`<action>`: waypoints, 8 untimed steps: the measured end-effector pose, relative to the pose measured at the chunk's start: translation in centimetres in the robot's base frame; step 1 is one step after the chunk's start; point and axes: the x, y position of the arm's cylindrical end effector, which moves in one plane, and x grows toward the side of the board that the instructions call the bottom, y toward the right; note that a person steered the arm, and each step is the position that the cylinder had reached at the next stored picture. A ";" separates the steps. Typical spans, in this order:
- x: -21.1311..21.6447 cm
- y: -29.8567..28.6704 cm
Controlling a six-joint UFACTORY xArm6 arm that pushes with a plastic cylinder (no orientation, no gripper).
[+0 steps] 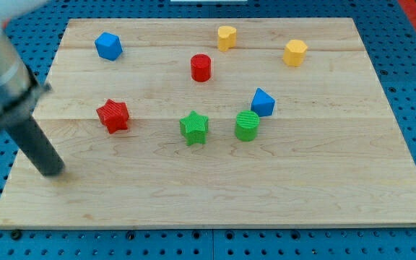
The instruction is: Push the blue cube closer to the red circle
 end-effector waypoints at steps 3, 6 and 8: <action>-24.0 3.0; -24.4 14.3; -22.5 14.6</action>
